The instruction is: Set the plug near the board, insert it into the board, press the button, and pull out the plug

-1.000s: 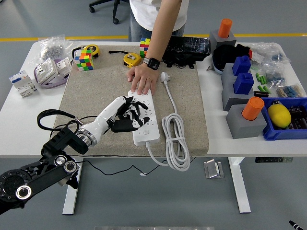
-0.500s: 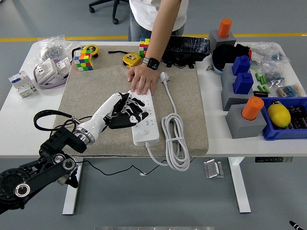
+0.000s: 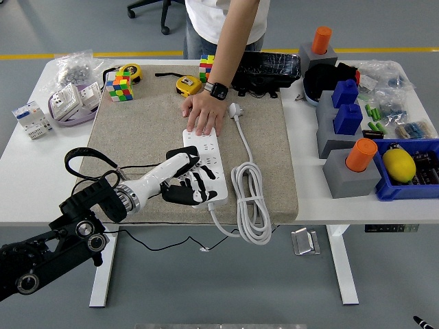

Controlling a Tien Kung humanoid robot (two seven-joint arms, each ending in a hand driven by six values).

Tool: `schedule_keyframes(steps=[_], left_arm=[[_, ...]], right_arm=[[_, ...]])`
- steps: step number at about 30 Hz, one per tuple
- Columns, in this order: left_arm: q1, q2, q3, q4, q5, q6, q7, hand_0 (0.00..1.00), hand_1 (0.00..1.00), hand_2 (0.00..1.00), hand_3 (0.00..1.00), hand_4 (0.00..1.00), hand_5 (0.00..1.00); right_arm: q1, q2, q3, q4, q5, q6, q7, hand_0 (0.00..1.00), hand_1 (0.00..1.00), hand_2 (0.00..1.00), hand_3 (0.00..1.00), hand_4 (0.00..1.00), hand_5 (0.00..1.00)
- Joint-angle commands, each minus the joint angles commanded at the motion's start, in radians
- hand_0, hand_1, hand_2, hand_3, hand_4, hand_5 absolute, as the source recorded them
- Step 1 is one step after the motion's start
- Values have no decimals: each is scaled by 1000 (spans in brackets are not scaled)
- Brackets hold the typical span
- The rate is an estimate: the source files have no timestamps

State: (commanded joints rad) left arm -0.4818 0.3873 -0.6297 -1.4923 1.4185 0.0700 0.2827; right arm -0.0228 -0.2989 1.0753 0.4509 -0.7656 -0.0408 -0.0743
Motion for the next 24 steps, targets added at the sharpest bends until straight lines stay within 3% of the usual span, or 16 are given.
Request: schedule_keyframes(steps=[5, 6, 24], left_arm=[[-14, 2, 20, -8, 41, -39, 55, 131, 44, 142, 824, 796, 164], [-15, 2, 21, -9, 48, -44, 63, 95, 52, 141, 882, 738, 47], [-34, -4, 61, 34, 52, -87, 109, 90, 52, 140, 864, 720, 20]], right_arm=[[2, -4, -3, 0, 2, 0, 0, 616, 666, 638, 566, 982, 585], [2, -5, -3, 0, 2, 0, 0, 615, 666, 638, 565, 982, 585], [4, -10, -12, 2, 3, 0, 0, 615, 666, 638, 565, 982, 584]])
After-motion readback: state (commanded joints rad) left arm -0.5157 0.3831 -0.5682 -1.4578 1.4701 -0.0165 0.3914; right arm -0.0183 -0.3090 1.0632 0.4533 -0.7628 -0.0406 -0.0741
